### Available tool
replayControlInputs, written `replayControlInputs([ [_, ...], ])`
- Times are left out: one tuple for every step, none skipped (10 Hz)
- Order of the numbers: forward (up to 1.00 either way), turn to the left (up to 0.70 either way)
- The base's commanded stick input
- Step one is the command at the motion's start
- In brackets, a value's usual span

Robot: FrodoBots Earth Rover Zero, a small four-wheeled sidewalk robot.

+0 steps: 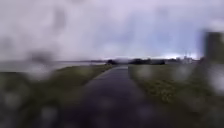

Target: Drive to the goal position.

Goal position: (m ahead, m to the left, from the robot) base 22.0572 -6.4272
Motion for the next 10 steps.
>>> replayControlInputs([
  [0.7, 0.0],
  [0.7, 0.0],
  [0.7, 0.0],
  [0.7, -0.11],
  [0.7, -0.27],
  [0.7, 0.0],
  [0.7, 0.0],
  [0.7, 0.0],
  [0.7, 0.0],
  [0.7, 0.0],
])
